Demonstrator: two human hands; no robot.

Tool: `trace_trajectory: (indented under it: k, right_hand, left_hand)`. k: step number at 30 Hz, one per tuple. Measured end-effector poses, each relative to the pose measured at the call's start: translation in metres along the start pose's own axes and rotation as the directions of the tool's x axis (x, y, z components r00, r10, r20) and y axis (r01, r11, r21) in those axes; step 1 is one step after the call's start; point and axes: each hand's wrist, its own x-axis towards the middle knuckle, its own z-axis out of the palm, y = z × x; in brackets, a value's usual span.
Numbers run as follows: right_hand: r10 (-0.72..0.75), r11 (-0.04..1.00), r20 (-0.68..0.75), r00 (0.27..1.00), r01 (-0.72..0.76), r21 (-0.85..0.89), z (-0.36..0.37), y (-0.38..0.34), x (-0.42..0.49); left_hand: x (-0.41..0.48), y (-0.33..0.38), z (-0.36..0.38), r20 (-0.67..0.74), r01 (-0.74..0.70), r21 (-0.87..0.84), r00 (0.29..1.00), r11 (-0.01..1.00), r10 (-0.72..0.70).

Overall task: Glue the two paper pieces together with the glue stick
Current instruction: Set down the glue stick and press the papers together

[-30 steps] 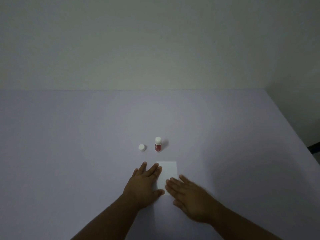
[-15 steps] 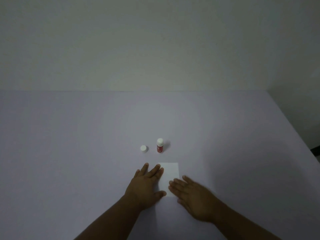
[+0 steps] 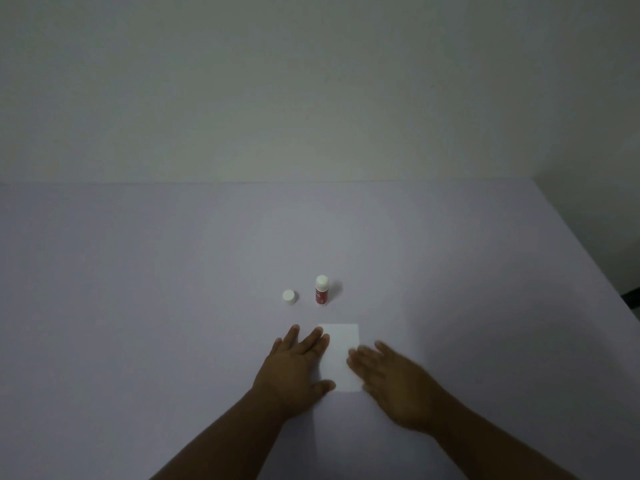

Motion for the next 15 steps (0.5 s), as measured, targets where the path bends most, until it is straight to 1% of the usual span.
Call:
trace_trajectory:
  k: [1, 3, 4, 7, 8, 11, 15]
  right_hand:
    - [0.049, 0.998, -0.003, 0.999, -0.049, -0.027, -0.005, 0.004, 0.012]
    - [0.176, 0.984, 0.040, 0.984, -0.175, -0.026, -0.017, 0.006, 0.028]
    - [0.203, 0.979, 0.059, 0.977, -0.202, -0.027, -0.017, 0.007, 0.031]
    - [0.182, 0.974, 0.174, 0.968, -0.202, 0.104, -0.010, 0.009, 0.030]
    - [0.179, 0.970, 0.179, 0.967, -0.204, 0.130, -0.009, 0.010, 0.032]
    - [0.178, 0.964, 0.166, 0.970, -0.206, 0.166, -0.012, 0.013, 0.038]
    - [0.220, 0.952, 0.118, 0.968, -0.240, 0.192, -0.014, 0.012, 0.044]
  left_hand:
    - [0.001, 0.000, 0.000, 0.002, 0.002, 0.002, 1.000, 1.000, -0.002]
    - [0.002, 0.000, 0.001, 0.005, 0.006, 0.006, 1.000, 1.000, -0.006]
    - [0.002, 0.000, 0.001, 0.007, 0.006, 0.008, 1.000, 1.000, -0.006]
    - [0.003, 0.001, 0.000, 0.009, 0.017, 0.004, 1.000, 1.000, -0.017]
    - [0.003, 0.002, -0.002, 0.012, 0.023, 0.000, 1.000, 1.000, -0.023]
    - [0.004, 0.004, -0.010, 0.011, 0.040, -0.038, 0.999, 0.998, -0.039]
    - [0.004, 0.009, -0.015, -0.030, 0.064, -0.106, 0.997, 0.992, -0.068]
